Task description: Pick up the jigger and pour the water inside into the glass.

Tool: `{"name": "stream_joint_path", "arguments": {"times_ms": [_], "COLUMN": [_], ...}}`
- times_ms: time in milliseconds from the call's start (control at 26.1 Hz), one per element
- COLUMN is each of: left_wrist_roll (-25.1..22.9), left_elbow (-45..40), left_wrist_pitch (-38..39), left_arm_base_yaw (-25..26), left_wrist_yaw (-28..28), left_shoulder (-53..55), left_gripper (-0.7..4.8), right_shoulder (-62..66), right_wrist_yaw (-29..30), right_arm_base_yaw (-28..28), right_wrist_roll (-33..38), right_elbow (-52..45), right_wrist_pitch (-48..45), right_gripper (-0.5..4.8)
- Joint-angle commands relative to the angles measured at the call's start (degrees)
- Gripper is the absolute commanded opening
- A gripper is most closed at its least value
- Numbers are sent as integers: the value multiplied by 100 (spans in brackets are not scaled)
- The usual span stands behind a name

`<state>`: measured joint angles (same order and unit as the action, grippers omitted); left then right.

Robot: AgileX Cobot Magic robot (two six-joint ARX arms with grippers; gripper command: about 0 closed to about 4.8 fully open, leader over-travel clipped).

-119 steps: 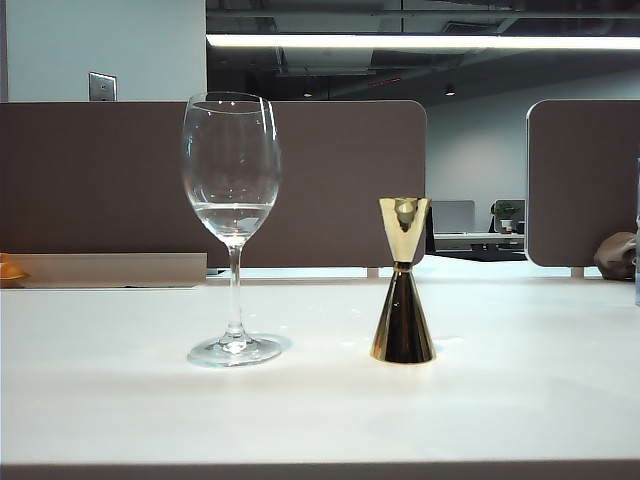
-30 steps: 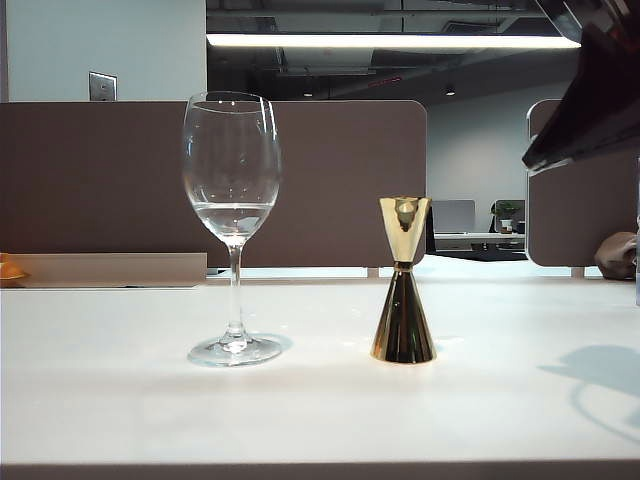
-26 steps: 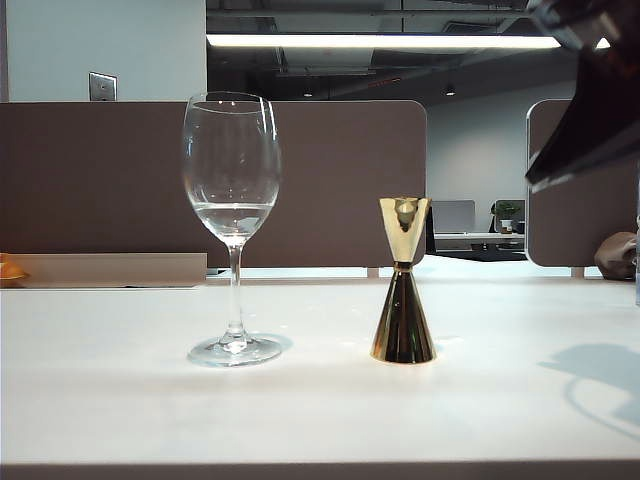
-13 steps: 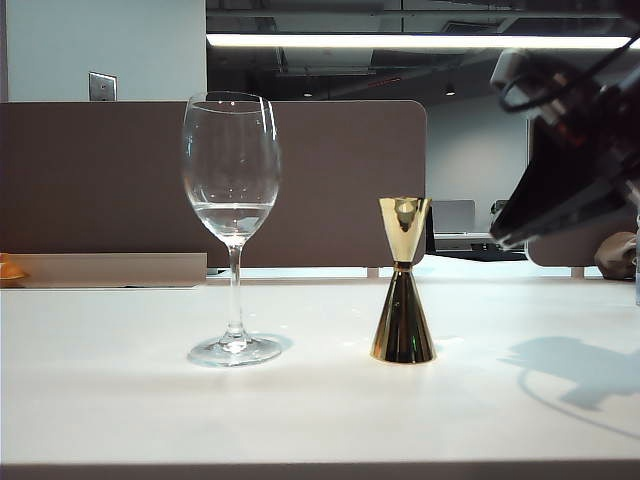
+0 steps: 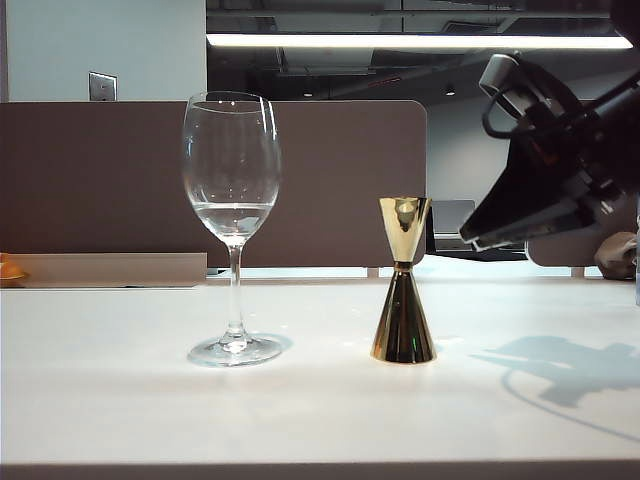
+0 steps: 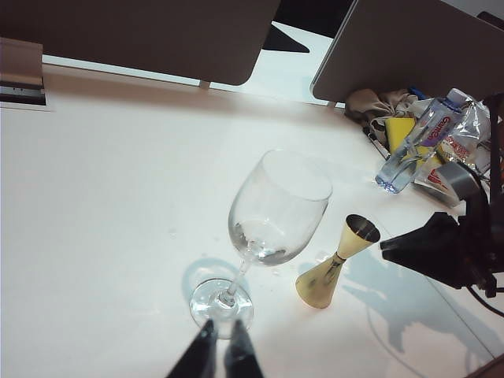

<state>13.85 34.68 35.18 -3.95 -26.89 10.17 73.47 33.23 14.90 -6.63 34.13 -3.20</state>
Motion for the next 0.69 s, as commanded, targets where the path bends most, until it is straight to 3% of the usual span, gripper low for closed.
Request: {"name": "stream_joint_path", "arguments": {"times_ms": [38,345,460,575,690], "left_wrist_roll": [11,13,13,13,11], "left_elbow": [22,22,22,22,22], "left_wrist_pitch": [-48,-46,-35,-22,11], "left_arm_base_yaw": [2,2,2,2,2], "left_wrist_yaw": [-13,-20,-35,-35,-35], "left_shoulder": [0,0,0,0,0], "left_gripper": [26,26,26,26,26], "right_shoulder": [-11,66,162,278,518], "right_wrist_yaw": [114,-343,-540,-623,-645], "right_arm_base_yaw": [87,678,839,857,855], "right_wrist_roll": [114,105,105,111,111], "right_elbow": [-256,-813,-852,-852,-850], "right_wrist_pitch": [-555,-1613,-1797,-1816,-1926], "right_gripper": [122,124,161,163,218]}}
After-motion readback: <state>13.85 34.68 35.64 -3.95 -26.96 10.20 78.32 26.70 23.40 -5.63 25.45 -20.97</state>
